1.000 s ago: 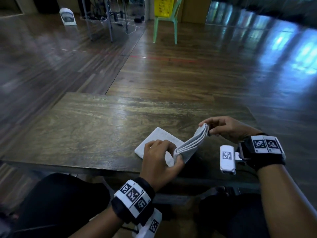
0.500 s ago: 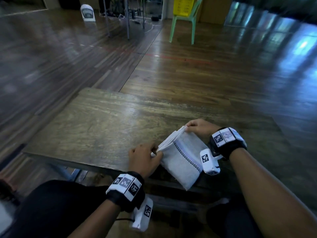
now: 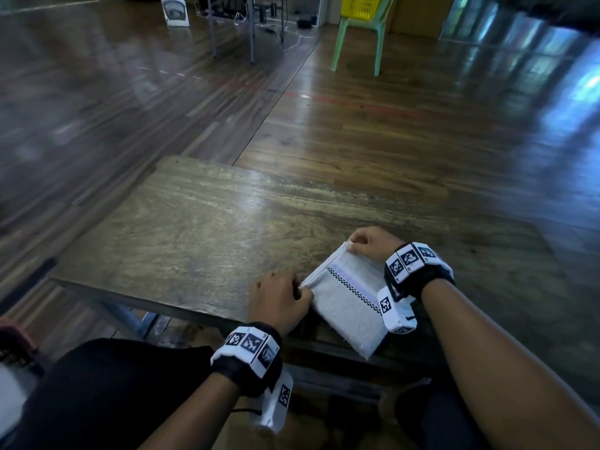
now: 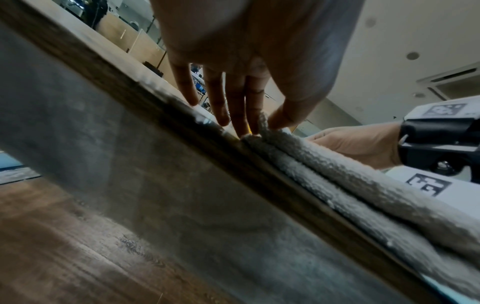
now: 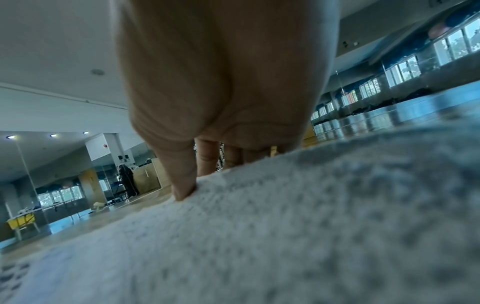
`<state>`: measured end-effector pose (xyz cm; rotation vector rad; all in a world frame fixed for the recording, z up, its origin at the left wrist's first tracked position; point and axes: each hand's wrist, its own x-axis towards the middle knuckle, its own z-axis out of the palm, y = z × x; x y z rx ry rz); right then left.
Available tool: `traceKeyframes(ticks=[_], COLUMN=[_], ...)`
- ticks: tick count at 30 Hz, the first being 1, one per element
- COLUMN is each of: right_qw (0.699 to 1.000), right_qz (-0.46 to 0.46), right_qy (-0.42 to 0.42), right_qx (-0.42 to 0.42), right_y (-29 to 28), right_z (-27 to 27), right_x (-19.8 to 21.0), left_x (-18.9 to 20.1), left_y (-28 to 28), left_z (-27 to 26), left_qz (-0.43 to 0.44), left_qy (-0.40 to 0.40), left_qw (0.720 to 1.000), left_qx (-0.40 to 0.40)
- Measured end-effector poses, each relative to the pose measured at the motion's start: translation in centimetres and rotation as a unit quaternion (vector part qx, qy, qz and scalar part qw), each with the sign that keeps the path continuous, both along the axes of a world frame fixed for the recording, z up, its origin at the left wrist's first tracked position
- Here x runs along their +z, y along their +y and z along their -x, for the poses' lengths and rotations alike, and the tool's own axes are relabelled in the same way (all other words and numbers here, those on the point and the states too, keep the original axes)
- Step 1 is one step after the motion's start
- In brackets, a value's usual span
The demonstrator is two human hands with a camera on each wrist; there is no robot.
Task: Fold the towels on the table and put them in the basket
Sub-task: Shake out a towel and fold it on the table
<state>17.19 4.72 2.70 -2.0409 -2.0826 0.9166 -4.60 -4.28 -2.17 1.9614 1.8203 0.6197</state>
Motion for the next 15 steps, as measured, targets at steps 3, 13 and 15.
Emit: traceKeyframes(ticks=[3,13,15], right_qw=[1.000,0.998,0.998], right_qz=[-0.010,-0.023,-0.016], right_qy=[-0.023,-0.060,-0.061], right_qx=[-0.003,0.025,0.018], right_y=[0.0,-1.4,-2.4], right_z=[0.4,0.1,-0.6], right_x=[-0.3,0.5,0.7], left_x=[-0.2,0.8,1.5], left_y=[0.0,2.0,3.2], left_z=[0.1,0.5,0.5], left_qz=[-0.004,0.018,0.023], left_qy=[0.008,0.057,0.085], left_qw=[1.000,0.997,0.994], left_qx=[0.000,-0.046,-0.069])
